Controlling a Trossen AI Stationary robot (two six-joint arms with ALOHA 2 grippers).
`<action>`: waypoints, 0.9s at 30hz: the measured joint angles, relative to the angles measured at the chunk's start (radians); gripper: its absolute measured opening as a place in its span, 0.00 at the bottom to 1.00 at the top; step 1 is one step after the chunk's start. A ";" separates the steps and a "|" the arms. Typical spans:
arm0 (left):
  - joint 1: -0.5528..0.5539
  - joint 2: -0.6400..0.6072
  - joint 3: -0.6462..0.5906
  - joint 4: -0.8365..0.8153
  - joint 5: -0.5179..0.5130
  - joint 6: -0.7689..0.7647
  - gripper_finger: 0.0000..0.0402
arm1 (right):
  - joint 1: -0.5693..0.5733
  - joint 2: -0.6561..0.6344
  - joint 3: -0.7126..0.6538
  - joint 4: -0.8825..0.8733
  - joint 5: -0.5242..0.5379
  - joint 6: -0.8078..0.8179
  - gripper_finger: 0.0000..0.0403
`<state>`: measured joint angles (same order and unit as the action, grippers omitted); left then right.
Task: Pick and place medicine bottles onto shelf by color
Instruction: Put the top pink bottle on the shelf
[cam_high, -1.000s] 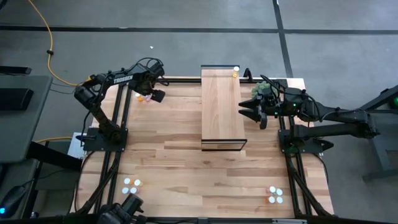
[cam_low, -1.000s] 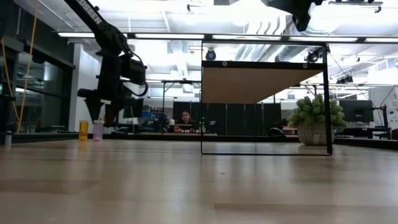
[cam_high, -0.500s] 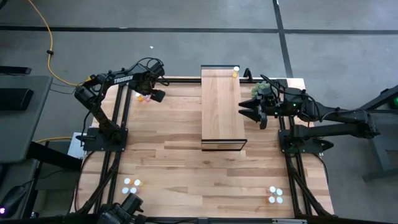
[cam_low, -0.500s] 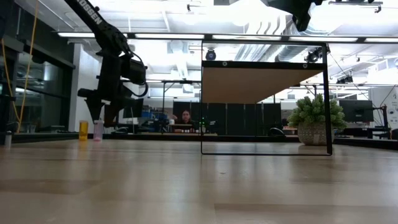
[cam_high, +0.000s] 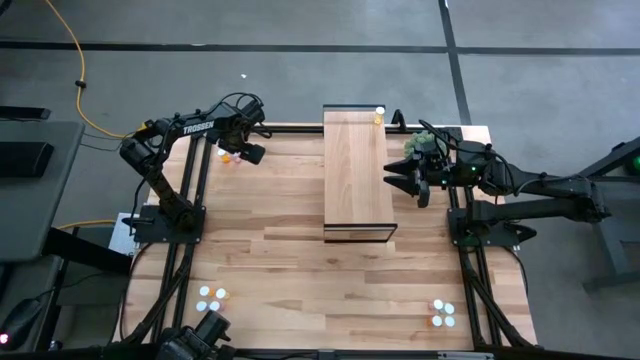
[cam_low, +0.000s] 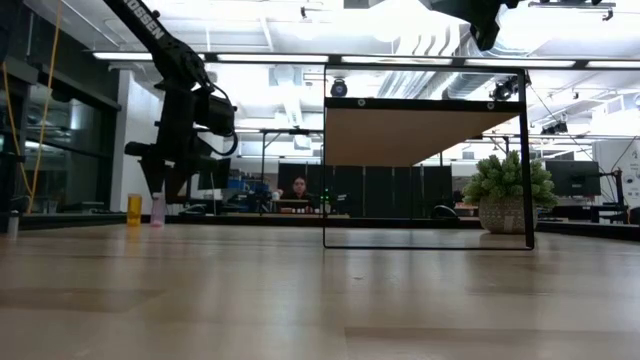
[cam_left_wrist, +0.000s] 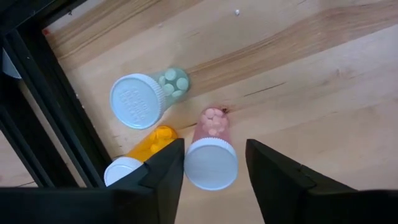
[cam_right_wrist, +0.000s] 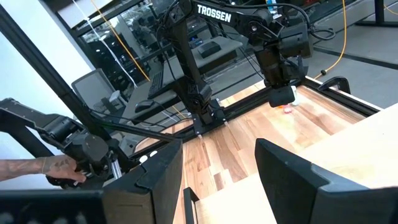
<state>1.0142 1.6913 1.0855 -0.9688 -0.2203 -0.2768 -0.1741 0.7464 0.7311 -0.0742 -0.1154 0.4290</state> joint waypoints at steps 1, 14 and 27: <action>0.000 0.000 0.000 0.000 0.000 0.000 0.39 | 0.000 0.000 0.000 0.000 0.000 0.000 0.48; 0.000 0.000 0.000 -0.001 -0.001 0.000 0.28 | 0.000 0.000 0.000 0.000 0.000 0.000 0.48; -0.018 -0.086 0.000 -0.013 0.135 -0.033 0.29 | 0.000 0.000 0.000 0.000 0.000 -0.008 0.48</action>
<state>0.9963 1.6055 1.0855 -0.9817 -0.0848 -0.3098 -0.1741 0.7460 0.7311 -0.0742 -0.1154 0.4210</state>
